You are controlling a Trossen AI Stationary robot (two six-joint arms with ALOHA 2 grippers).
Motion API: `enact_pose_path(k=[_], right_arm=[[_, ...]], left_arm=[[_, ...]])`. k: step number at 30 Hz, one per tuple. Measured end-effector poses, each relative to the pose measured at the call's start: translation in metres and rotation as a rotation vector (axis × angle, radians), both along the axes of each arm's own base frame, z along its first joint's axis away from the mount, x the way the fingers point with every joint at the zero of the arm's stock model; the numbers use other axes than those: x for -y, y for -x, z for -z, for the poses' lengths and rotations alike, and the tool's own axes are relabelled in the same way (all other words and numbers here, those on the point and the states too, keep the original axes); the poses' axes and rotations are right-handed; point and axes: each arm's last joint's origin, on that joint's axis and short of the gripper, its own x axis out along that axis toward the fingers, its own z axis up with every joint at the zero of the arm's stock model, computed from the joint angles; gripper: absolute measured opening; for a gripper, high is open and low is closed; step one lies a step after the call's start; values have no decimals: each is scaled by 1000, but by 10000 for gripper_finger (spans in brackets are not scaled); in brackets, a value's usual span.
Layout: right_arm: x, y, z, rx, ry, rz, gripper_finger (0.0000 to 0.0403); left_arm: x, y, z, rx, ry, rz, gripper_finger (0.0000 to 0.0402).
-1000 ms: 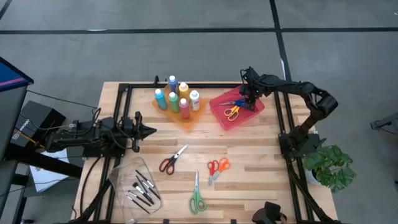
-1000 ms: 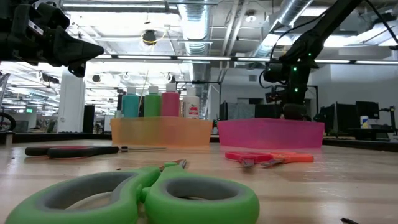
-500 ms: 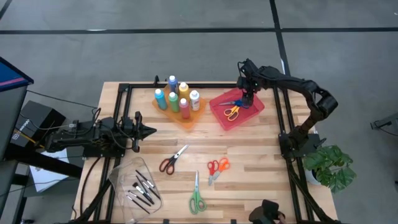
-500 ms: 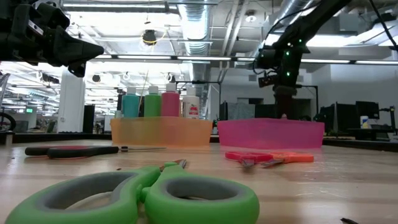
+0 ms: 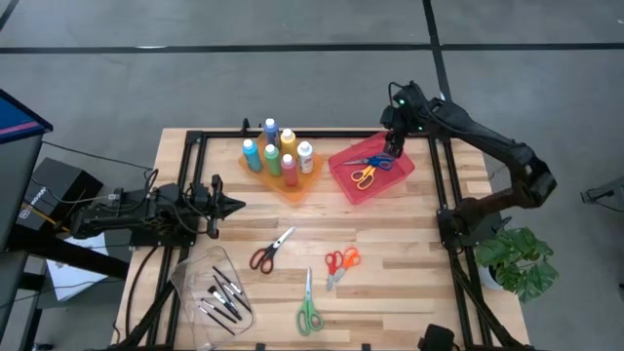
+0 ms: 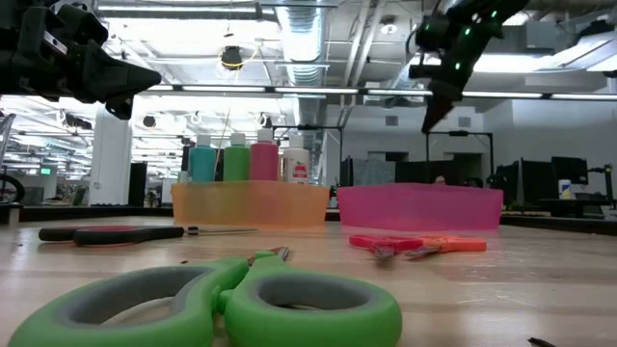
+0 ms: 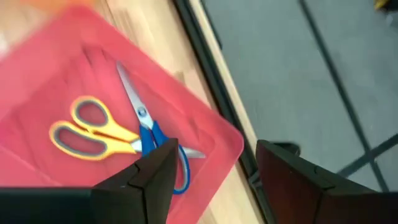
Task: Pick & Place Paint Supplies
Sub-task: Put the black scissors into the pink bin
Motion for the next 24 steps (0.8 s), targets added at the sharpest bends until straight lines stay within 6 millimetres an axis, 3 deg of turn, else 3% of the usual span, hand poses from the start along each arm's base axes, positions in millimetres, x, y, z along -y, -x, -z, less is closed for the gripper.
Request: enact_pose_path(k=[10,24], right_arm=[[-40,-3,-33,134,86,-90,233],[-99,-48,-49,314,163,-371,235]], left_arm=[[0,0,0,0,0,0,1],[0,0,0,0,0,0,1]])
